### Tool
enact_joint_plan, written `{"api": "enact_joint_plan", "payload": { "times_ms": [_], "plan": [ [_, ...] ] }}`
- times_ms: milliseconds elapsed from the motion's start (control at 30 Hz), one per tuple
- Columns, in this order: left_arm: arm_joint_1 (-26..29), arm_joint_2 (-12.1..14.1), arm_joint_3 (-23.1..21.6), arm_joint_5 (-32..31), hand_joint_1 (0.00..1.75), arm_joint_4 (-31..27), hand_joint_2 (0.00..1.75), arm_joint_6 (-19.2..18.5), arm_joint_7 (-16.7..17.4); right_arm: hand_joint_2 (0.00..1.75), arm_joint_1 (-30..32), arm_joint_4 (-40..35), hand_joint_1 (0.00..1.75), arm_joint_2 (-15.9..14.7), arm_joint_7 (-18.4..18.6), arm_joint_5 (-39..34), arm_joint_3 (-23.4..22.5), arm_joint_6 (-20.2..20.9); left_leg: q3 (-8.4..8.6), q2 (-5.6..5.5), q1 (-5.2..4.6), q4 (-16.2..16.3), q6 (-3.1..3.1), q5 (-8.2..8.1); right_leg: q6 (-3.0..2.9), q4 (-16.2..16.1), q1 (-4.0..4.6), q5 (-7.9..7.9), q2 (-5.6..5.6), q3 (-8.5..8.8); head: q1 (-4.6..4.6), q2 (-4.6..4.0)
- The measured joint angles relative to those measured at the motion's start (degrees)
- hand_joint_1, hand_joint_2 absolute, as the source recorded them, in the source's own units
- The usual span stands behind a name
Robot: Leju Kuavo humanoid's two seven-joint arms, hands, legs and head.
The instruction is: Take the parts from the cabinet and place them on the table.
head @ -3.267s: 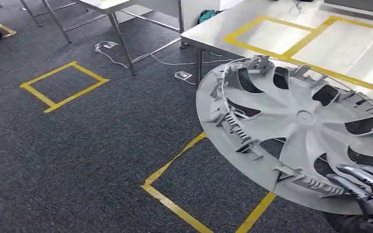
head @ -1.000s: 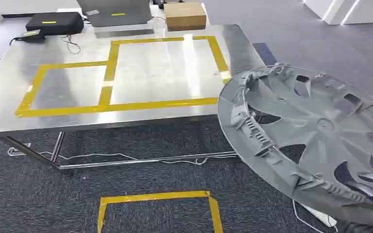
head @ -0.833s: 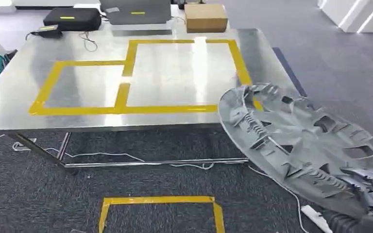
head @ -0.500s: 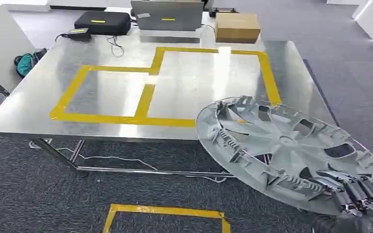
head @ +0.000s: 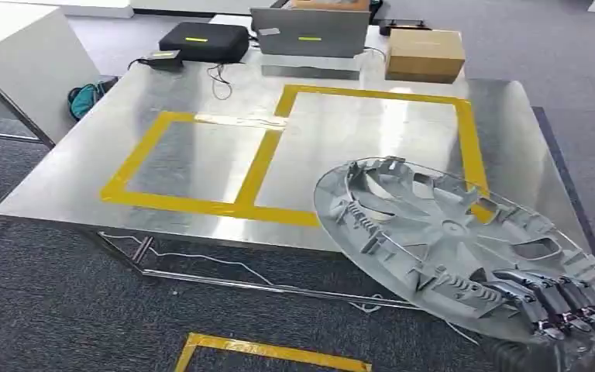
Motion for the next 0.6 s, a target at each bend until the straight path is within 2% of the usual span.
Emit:
{"api": "enact_joint_plan", "payload": {
  "times_ms": [33,67,100,133,167,200,233,267,300,333,367,400,433,467,500,533,567,600],
  "plan": [
    [-0.2,-0.1,0.0,0.0,0.0,-0.2,1.75,-0.11,0.15,1.75,-0.03,0.0,1.15,-0.24,0.19,0.15,0.17,0.0,0.16,-0.1,-0.04,0.03,1.04,-1.5,0.38,-0.41,0.39,-0.85,-0.42,0.31,-0.11,0.0],
    [-0.17,-0.13,0.0,0.02,0.0,-0.52,1.75,-0.15,0.13,1.75,-0.26,0.0,1.15,-0.41,0.28,0.17,0.28,0.0,0.41,-0.97,-0.15,-0.07,1.3,-1.5,0.65,-1.49,0.47,-1.5,-0.95,1.02,0.24,0.0],
    [-0.09,-0.24,0.0,0.02,0.0,-0.72,1.75,-0.15,0.11,1.75,-0.34,0.0,1.15,-0.59,0.28,0.18,0.37,0.0,0.43,-1.68,0.12,-0.63,1.62,-1.44,1.24,-0.94,0.4,-0.42,-1.1,2.52,0.15,0.0],
    [-0.06,-0.3,0.0,0.02,0.0,-0.85,1.75,-0.15,0.11,1.75,-0.31,0.0,1.15,-0.66,0.28,0.2,0.44,0.0,1.23,-2.25,0.33,-0.59,2.07,-1.26,1.57,-1.12,0.47,-0.17,-1.12,2.67,0.31,0.0],
    [0.01,-0.35,-0.02,0.02,0.0,-1.05,1.75,-0.15,0.11,1.75,-0.54,0.0,1.15,-0.7,0.35,0.17,0.61,0.0,2.0,-2.95,0.46,-0.81,2.51,-1.39,1.77,0.51,0.2,0.06,-0.3,1.73,0.37,0.02],
    [-0.05,-0.43,0.0,0.02,0.0,-1.2,1.75,-0.15,0.11,1.75,-0.67,0.0,1.15,-0.87,0.37,0.17,0.72,-0.02,2.61,-3.24,0.48,-0.85,2.9,-1.73,1.85,4.67,0.03,1.07,1.57,-0.5,0.66,-0.02],
    [-0.18,-0.5,0.0,0.02,0.0,-1.33,1.75,-0.15,0.11,1.75,-0.68,0.0,1.15,-1.03,0.35,0.15,0.79,-0.02,2.9,-3.93,0.48,-0.93,3.14,-2.25,2.0,9.69,-0.02,1.02,2.5,-3.96,0.76,0.0],
    [-0.24,-0.52,0.0,0.02,0.0,-1.42,1.75,-0.15,0.11,1.75,-0.69,0.0,1.15,-1.11,0.35,0.15,0.83,-0.02,3.35,-4.55,0.48,-0.94,3.24,-2.82,2.13,13.78,-0.02,-1.22,2.87,-7.25,0.99,0.0],
    [-0.18,-0.54,0.0,0.02,0.0,-1.46,1.75,-0.15,0.11,1.75,-0.72,0.02,1.15,-1.16,0.37,0.15,0.85,-0.02,3.96,-5.21,0.46,-0.94,3.29,-3.42,2.28,16.19,-0.01,-4.24,2.96,-9.73,1.07,0.0],
    [-0.11,-0.54,0.0,0.02,0.0,-1.55,1.75,-0.15,0.11,1.75,-0.7,0.04,1.15,-1.27,0.37,0.15,0.89,-0.02,4.8,-5.95,0.44,-0.94,3.3,-4.1,2.36,16.95,-0.01,-6.75,2.97,-11.55,1.09,0.02],
    [-0.02,-0.54,0.0,0.02,0.0,-1.64,1.75,-0.15,0.11,1.75,-0.68,0.07,1.15,-1.31,0.44,0.15,0.94,-0.02,5.69,-6.6,0.42,-0.94,3.33,-4.77,2.33,16.08,-0.02,-7.8,2.98,-12.52,1.16,0.0],
    [0.03,-0.57,0.0,0.02,0.0,-1.83,1.75,-0.24,0.11,1.75,-0.68,0.09,1.15,-1.44,0.63,0.19,0.96,0.0,6.8,-7.25,0.42,-0.94,3.29,-5.59,2.3,13.5,-0.02,-7.37,3.01,-12.77,1.23,0.0],
    [0.05,-0.65,0.0,0.04,0.0,-2.01,1.75,-0.42,0.11,1.75,-0.69,0.09,1.15,-1.49,0.85,0.24,0.98,-0.02,7.9,-7.72,0.42,-0.94,3.21,-6.38,2.21,10.02,-0.02,-5.15,3.08,-12.47,1.25,0.0],
    [0.11,-0.81,0.0,0.07,0.0,-2.36,1.75,-0.85,0.11,1.75,-0.72,0.09,1.15,-1.6,1.33,0.31,1.0,-0.02,8.85,-8.1,0.42,-0.95,3.05,-7.19,2.08,6.05,-0.04,-0.63,3.35,-12.1,1.34,0.0],
    [0.29,-0.91,0.02,0.09,0.0,-2.9,1.75,-1.39,0.11,1.75,-0.7,0.13,1.15,-1.7,1.87,0.33,1.07,-0.02,9.14,-8.21,0.38,-1.07,2.83,-8.0,1.85,3.73,-0.06,6.91,3.61,-11.91,1.36,0.0],
    [0.34,-1.09,0.02,0.11,0.0,-3.36,1.75,-1.92,0.13,1.75,-0.99,0.28,1.15,-1.77,2.64,0.2,1.18,0.0,10.09,-8.57,0.23,-0.89,2.36,-8.67,1.3,3.24,0.32,7.39,3.45,-11.98,1.36,0.0],
    [0.4,-1.33,0.02,0.13,0.0,-4.02,1.75,-2.36,0.11,1.75,-1.04,0.48,1.15,-2.01,3.52,-0.09,1.22,-0.02,10.15,-8.54,0.37,-1.43,1.8,-9.12,0.65,3.37,0.65,6.81,3.76,-11.0,1.25,0.0],
    [0.34,-1.68,0.02,0.15,0.0,-4.61,1.75,-2.8,0.13,1.75,-0.78,0.46,1.15,-2.34,4.57,-0.69,1.31,-0.02,10.93,-8.39,0.46,-1.32,1.38,-8.89,0.13,2.86,0.71,6.73,3.91,-10.76,1.23,0.0]
  ]
}}
